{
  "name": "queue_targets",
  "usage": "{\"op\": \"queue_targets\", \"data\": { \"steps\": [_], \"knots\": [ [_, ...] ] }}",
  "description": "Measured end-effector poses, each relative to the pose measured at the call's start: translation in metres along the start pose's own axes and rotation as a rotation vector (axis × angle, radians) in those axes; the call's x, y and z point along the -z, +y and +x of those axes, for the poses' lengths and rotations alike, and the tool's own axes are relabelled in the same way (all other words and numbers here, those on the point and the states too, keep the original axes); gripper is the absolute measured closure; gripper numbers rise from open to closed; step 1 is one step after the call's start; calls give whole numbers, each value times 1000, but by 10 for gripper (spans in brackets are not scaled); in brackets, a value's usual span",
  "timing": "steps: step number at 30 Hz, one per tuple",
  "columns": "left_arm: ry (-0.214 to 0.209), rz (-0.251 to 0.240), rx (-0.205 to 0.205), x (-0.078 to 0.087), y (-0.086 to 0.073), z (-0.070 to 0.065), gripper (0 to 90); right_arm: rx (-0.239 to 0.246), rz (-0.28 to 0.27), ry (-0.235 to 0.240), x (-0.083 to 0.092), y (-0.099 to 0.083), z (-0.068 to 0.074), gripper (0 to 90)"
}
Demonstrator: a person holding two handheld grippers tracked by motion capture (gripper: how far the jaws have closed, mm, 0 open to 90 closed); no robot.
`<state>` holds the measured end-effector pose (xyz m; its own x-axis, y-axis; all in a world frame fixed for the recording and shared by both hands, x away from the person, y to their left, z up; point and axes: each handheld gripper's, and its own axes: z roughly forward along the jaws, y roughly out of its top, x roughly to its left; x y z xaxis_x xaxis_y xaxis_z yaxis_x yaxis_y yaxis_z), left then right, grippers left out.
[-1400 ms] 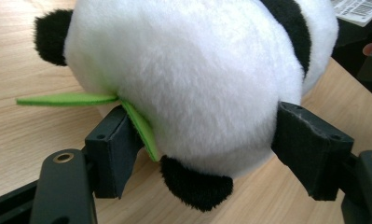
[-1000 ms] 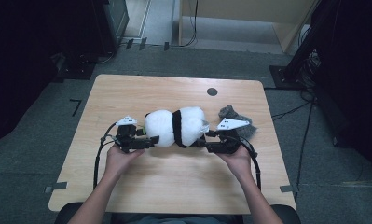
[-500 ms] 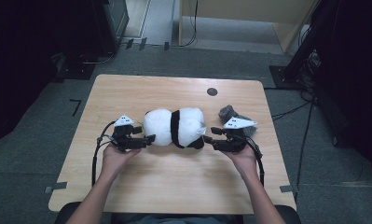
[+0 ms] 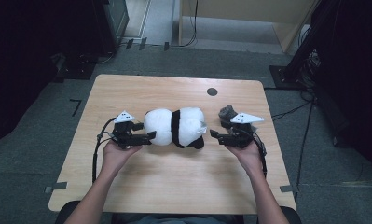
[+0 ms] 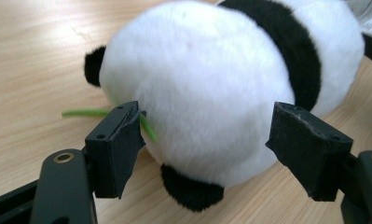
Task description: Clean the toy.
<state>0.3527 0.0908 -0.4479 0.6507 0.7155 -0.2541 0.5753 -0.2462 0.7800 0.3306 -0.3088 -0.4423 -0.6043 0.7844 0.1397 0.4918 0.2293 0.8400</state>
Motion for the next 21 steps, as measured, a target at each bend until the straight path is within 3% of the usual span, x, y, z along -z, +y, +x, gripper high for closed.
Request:
{"op": "queue_targets", "data": {
  "steps": [3,8,13,18,21],
  "knots": [
    [1,17,-1,-2,1,2,253,7,-6,-29,2,0,-5,340],
    [-19,13,36,-5,3,5,230,9,0,-89,7,0,-17,402],
    [-3,29,4,-8,4,5,206,-20,-1,-143,11,-2,-35,442],
    [5,29,-13,-9,4,5,207,-46,-5,-171,10,-7,-55,515],
    [15,23,-28,-8,5,4,214,-55,8,-181,5,-13,-67,512]
  ]
}}
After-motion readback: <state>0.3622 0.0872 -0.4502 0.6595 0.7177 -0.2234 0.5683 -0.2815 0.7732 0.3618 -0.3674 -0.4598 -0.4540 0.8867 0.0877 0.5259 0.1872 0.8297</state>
